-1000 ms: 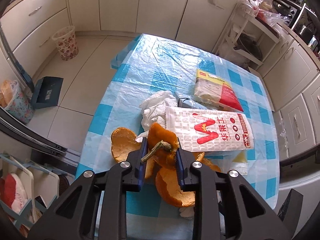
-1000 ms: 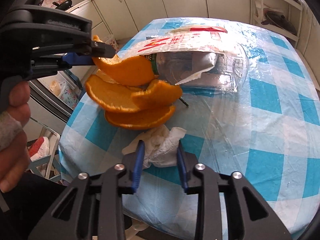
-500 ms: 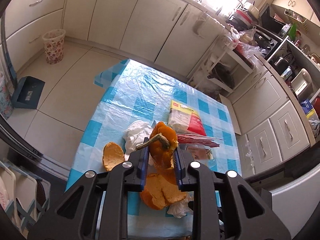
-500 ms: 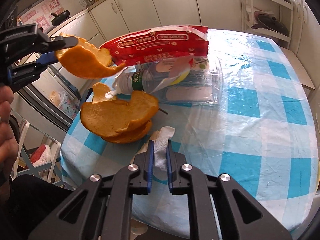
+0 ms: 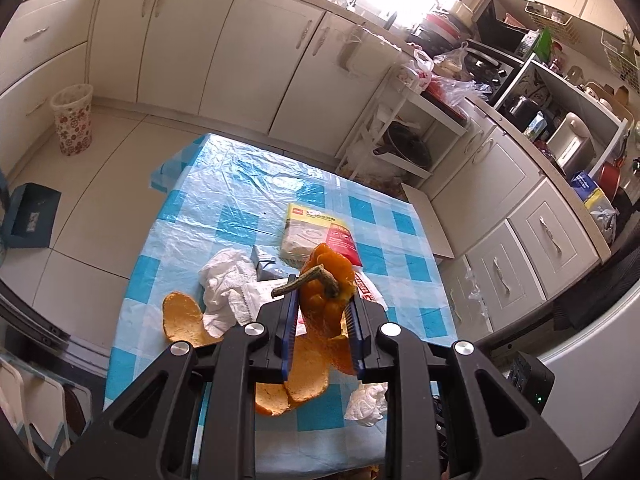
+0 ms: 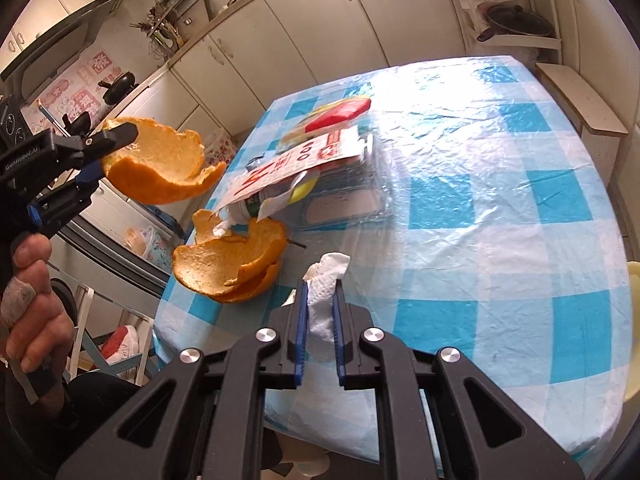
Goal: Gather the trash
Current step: 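Move both tools over the yellow bin and release peel and tissue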
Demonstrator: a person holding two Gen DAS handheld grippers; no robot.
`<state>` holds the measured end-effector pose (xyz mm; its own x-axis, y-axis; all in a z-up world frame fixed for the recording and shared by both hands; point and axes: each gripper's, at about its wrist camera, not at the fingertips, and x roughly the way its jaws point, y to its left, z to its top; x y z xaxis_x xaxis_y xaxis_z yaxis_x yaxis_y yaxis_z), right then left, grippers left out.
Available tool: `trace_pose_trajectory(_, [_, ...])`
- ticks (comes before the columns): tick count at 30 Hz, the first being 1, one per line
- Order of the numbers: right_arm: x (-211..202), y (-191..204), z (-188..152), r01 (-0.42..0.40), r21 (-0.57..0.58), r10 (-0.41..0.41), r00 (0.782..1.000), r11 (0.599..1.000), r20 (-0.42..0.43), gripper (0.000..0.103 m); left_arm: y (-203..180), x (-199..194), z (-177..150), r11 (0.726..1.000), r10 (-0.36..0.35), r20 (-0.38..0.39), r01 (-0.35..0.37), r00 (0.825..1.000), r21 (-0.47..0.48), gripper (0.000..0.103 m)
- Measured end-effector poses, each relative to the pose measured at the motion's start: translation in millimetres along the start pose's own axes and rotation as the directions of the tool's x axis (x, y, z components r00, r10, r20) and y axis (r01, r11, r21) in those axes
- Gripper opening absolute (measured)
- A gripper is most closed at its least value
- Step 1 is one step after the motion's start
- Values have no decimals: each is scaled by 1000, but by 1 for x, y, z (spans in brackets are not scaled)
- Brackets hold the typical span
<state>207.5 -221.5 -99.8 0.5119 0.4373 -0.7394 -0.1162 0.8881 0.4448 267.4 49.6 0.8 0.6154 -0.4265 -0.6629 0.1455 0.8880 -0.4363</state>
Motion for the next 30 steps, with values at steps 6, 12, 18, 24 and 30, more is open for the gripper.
trace_pose_trajectory(6, [-27,-15,1,27,12,-28,998,1000,61,12,-26,2,-6,997,-40,2,40,999,60,21])
trace_pose_trajectory(12, [-63,-37,3,93,30,-97,984,995,148,12,-61,6,-15,989,-44,14,41,999,142,21])
trace_pose_trajectory(18, [-111,-79,5,231,52,-237,946,971,221,12,-118,24,-34,968,-94,-17,95,995,230,21])
trace_pose_trajectory(24, [-146,-158,-3,380,166,-407,897,910,175,12,-189,61,-65,934,-184,-127,213,975,286,21])
trace_pose_trajectory(30, [-134,-229,-20,500,218,-516,857,838,16,12,-261,106,-113,890,-174,-235,255,956,378,21])
